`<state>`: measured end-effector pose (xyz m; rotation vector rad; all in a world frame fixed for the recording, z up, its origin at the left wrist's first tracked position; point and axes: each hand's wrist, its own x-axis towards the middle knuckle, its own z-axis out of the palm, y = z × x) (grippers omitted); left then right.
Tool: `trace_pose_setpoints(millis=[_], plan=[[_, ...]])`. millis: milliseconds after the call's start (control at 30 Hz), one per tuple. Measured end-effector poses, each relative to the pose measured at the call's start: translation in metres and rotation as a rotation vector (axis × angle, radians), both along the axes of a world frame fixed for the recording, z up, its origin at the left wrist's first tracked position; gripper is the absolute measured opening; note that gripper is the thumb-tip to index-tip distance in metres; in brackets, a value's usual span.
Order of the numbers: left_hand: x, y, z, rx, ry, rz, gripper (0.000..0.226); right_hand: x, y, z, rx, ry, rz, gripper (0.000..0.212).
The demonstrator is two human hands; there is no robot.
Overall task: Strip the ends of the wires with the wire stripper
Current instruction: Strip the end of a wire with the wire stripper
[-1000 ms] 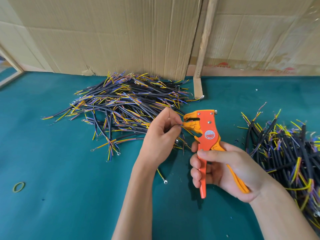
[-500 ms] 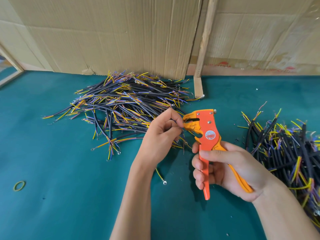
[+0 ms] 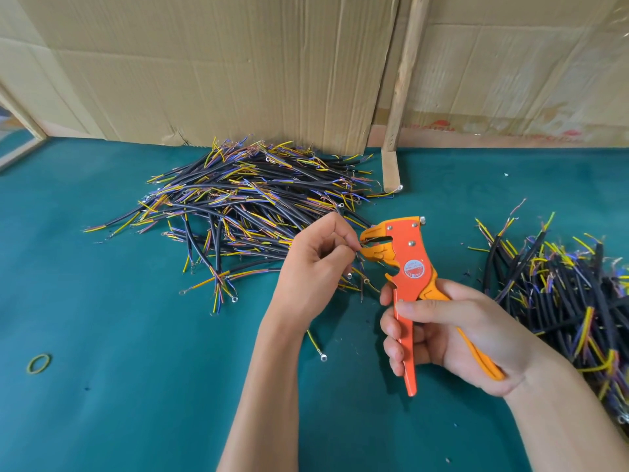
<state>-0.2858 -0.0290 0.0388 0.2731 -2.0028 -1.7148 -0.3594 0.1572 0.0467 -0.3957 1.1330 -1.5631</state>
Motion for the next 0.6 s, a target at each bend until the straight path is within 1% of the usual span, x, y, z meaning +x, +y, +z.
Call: trace_pose_setpoints(millis=[167,300,467,600], plan=[[0.0006,0.0006,0.0,0.005,0.015,-0.01,0.01,0.0003,-0.0008,0.0004,-0.025,-0.009,-0.003,0.027],[0.0002,-0.0004,0.0002,0.01,0.02,-0.008,0.01,0.0005,-0.0018,-0.0005,-0.017,-0.002,0.0,0.02],[0.0003,-0.0018,-0.0016,0.003,0.009,-0.018,0.019,0.0006,-0.0015,-0.0013,-0.029,-0.012,0.004,0.025],[0.0008,-0.0018,-0.0011,0.003,0.01,-0.016,0.02,0.0004,-0.0016,-0.0018,-0.018,-0.008,0.011,0.023]])
